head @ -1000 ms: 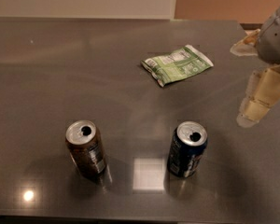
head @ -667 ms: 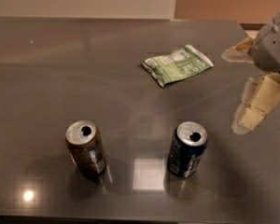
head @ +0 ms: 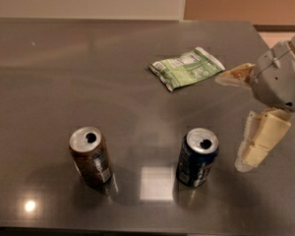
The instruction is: Pick pepsi can
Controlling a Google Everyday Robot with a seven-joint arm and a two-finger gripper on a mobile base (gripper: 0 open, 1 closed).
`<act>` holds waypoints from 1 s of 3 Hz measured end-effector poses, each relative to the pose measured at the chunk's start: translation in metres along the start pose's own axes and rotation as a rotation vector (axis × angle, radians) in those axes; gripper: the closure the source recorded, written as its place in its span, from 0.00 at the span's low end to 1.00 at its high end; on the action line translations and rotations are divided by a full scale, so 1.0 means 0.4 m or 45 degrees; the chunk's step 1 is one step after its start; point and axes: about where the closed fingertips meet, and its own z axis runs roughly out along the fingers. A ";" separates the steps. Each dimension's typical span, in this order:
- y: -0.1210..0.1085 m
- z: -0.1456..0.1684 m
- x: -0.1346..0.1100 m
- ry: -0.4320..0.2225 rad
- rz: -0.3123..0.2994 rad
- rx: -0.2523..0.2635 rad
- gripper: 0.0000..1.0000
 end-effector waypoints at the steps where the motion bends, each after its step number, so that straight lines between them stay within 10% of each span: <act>1: 0.022 0.048 -0.003 0.003 -0.033 -0.026 0.00; 3: 0.074 0.114 -0.034 -0.016 -0.072 -0.082 0.00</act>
Offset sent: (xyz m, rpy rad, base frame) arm -0.0178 0.0321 -0.0473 0.0042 0.0424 0.0667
